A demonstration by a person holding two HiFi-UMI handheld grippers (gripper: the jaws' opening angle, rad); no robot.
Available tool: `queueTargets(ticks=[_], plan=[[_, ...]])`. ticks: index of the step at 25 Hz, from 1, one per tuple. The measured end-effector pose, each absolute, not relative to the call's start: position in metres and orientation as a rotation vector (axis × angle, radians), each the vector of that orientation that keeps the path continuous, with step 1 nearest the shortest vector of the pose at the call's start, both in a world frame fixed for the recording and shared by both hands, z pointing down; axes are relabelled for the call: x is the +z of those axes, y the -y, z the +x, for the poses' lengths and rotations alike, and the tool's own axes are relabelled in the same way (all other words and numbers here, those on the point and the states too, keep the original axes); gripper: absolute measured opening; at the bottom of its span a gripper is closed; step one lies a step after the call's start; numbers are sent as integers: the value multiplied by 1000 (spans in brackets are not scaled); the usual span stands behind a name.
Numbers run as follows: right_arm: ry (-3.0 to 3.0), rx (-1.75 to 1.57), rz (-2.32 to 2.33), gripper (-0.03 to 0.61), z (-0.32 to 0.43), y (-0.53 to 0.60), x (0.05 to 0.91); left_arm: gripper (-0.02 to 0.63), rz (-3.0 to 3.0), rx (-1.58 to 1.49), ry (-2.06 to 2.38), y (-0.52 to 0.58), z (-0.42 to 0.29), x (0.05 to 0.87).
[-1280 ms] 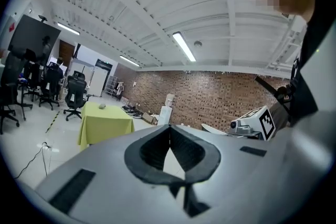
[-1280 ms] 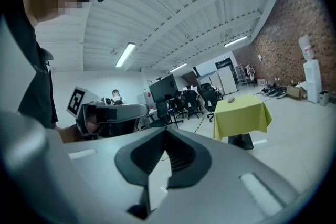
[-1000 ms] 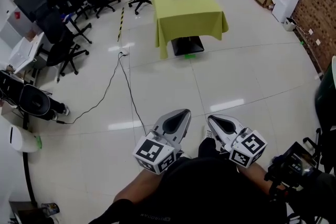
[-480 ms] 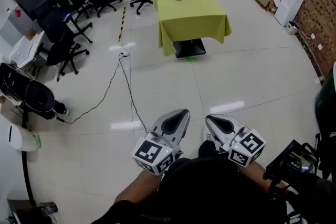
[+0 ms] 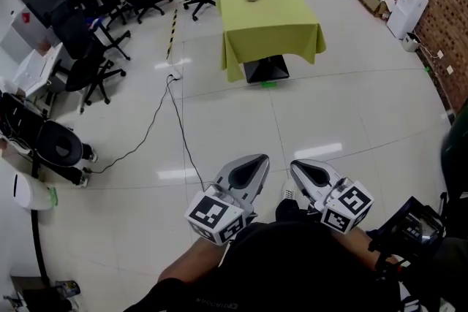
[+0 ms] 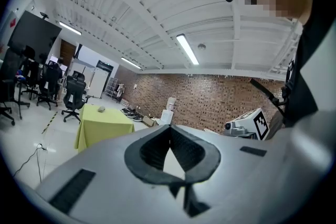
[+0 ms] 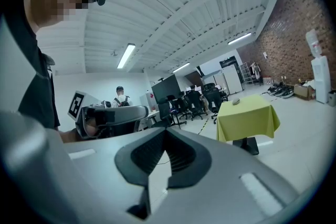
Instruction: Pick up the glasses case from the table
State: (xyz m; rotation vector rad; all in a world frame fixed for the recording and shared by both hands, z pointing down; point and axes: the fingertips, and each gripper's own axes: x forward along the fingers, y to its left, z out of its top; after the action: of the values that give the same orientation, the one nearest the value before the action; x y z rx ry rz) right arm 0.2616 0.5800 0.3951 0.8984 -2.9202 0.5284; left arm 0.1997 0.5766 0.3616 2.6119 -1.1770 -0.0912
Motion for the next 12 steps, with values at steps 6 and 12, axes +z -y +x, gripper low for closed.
queueTargets(ticks=[6, 12], plan=[[2939, 516, 905, 2, 270, -549, 394, 6, 2576, -105, 1172, -545, 198, 365], [2967, 491, 893, 2, 274, -514, 387, 6, 2575, -136, 1166, -513, 207, 358]])
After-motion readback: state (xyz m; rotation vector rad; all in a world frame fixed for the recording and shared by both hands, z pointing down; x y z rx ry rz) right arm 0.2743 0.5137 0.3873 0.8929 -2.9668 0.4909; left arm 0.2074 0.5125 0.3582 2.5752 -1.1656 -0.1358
